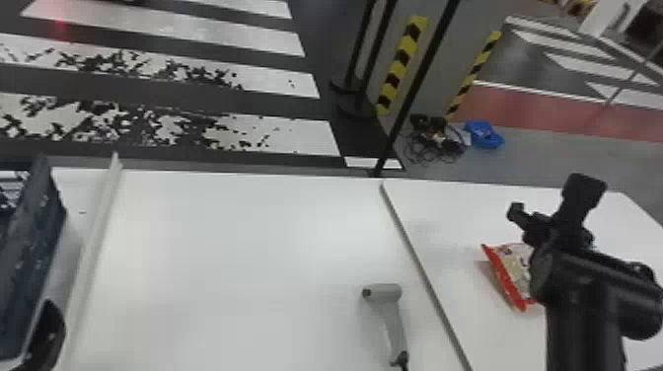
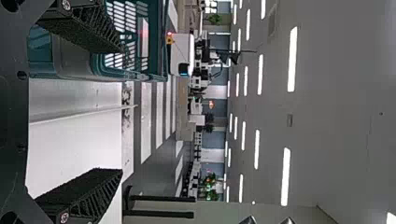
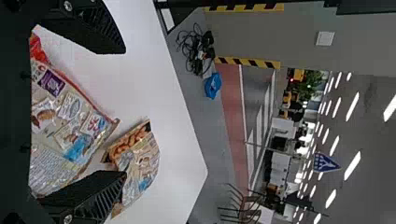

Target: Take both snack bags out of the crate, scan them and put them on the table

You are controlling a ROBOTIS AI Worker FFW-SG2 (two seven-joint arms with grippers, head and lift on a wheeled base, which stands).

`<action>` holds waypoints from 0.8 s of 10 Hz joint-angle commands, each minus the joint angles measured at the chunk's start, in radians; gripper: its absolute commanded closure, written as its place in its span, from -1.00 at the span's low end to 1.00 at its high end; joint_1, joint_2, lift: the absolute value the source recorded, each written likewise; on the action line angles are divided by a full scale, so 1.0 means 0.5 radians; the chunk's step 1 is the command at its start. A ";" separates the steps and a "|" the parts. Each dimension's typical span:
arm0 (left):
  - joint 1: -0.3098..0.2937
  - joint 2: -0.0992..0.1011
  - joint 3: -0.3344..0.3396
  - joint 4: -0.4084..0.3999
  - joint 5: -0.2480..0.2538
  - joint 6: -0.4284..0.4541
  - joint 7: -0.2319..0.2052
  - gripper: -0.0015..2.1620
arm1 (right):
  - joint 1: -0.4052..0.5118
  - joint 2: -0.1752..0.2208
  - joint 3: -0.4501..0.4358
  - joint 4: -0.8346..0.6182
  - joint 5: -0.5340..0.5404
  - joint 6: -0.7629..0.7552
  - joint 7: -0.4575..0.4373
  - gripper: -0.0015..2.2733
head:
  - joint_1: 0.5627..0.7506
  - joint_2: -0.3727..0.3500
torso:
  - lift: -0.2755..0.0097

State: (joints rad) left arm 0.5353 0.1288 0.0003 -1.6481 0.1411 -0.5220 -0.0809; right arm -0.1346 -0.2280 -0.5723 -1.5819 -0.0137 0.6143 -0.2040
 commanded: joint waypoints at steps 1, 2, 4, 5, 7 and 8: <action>0.009 0.000 0.003 -0.039 0.000 0.000 -0.001 -0.92 | 0.091 0.069 0.132 -0.193 0.000 0.003 0.000 -0.93 | 0.41 -0.94 | 0.29; 0.016 0.000 0.003 -0.066 -0.003 0.000 -0.001 -0.92 | 0.150 0.109 0.218 -0.303 0.006 0.028 -0.003 -0.93 | 0.41 -0.94 | 0.29; 0.022 0.000 -0.004 -0.128 -0.015 0.006 -0.007 -0.92 | 0.281 0.177 0.378 -0.466 0.012 0.040 -0.009 -0.93 | 0.41 -0.94 | 0.29; 0.022 -0.003 -0.007 -0.152 -0.028 0.012 -0.007 -0.92 | 0.340 0.223 0.445 -0.539 0.012 0.046 -0.015 -0.93 | 0.41 -0.94 | 0.29; 0.031 -0.006 -0.019 -0.207 -0.034 0.030 -0.007 -0.92 | 0.438 0.312 0.599 -0.665 0.037 0.040 -0.049 -0.93 | 0.41 -0.85 | 0.29; 0.034 -0.006 -0.022 -0.235 -0.037 0.049 -0.007 -0.92 | 0.472 0.367 0.663 -0.708 0.095 -0.021 -0.107 -0.94 | 0.41 -0.76 | 0.29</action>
State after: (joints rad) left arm 0.5509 0.1258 -0.0090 -1.7577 0.1238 -0.5032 -0.0843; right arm 0.0907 -0.0598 -0.2603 -1.9223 0.0199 0.6194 -0.2566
